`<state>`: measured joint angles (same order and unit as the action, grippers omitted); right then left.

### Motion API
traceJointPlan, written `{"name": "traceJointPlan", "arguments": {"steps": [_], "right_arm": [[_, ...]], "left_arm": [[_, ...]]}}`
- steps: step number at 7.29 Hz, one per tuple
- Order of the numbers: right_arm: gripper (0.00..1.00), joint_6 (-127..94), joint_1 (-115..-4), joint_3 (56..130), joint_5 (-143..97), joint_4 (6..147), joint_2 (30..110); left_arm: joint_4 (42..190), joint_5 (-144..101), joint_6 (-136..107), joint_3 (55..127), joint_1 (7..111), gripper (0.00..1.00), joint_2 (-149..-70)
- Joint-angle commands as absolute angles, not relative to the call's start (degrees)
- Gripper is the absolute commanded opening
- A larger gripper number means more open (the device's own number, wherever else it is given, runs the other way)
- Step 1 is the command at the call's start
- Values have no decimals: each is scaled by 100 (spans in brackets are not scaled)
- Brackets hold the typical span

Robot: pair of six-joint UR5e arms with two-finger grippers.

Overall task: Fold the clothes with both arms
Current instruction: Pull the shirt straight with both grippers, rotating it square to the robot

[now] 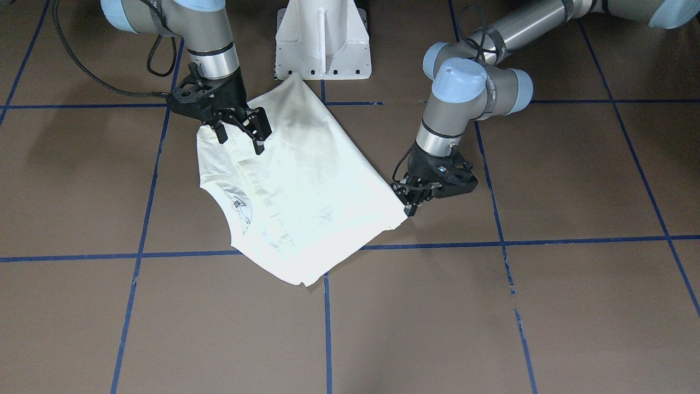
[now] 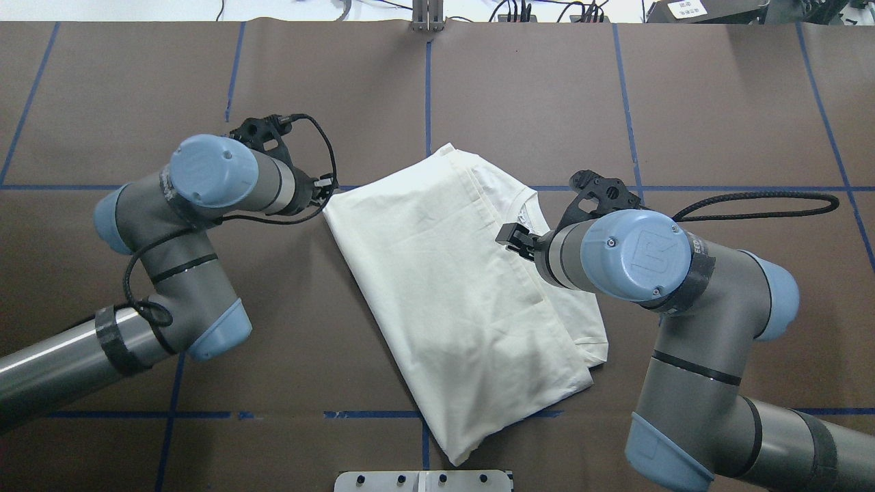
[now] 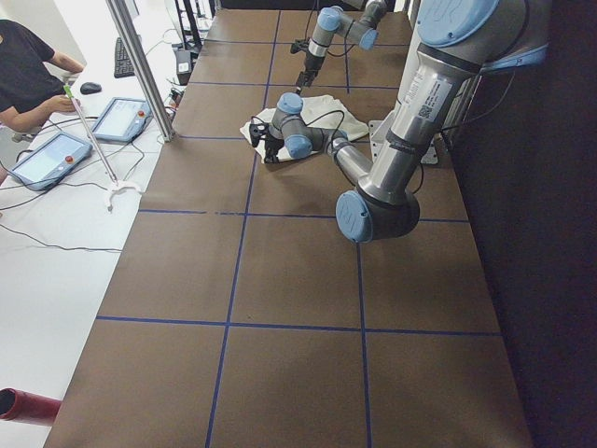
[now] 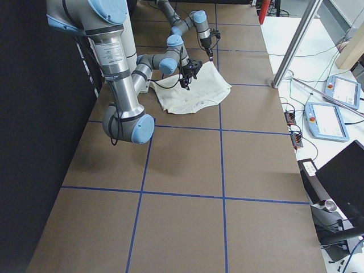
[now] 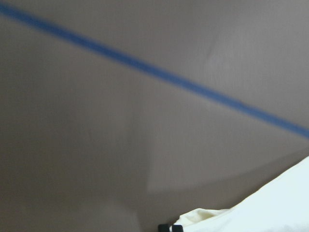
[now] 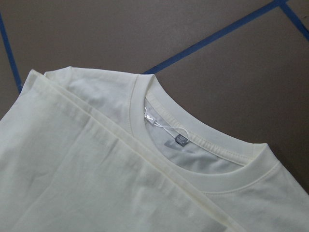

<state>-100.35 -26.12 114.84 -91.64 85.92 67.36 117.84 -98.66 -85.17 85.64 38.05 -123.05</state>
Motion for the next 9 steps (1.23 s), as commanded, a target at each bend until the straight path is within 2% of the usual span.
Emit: {"name": "traceJointPlan", "arguments": {"steps": [1, 2, 3, 4, 6, 7, 9], "right_arm": [[100, -10098, -2602, 11487, -9229, 8420, 6645], [100, -10142, -2593, 11487, -9229, 8368, 6592], [100, -10186, -2584, 11470, -9229, 8254, 6592], [100, -10187, -2480, 11461, -9211, 8053, 6592], [100, -10526, -2059, 11304, -9141, 7963, 6583], [98, -10677, -1770, 11233, -8949, 7980, 6583], [81, -11151, -1031, 10901, -8213, 7998, 6513]], "left_arm": [[12974, -9861, -8455, 6148, 4349, 0, -13756], [13634, -9670, -8429, 5047, 4411, 0, -14373], [13728, -9668, -8429, 4949, 4421, 1, -14475], [13711, -9781, -8446, 5409, 4438, 35, -14362], [13685, -10438, -8481, 7390, 4412, 38, -13042], [13685, -10537, -8473, 7992, 4403, 38, -12564], [13676, -10547, -8473, 8121, 4395, 38, -12463]]}}
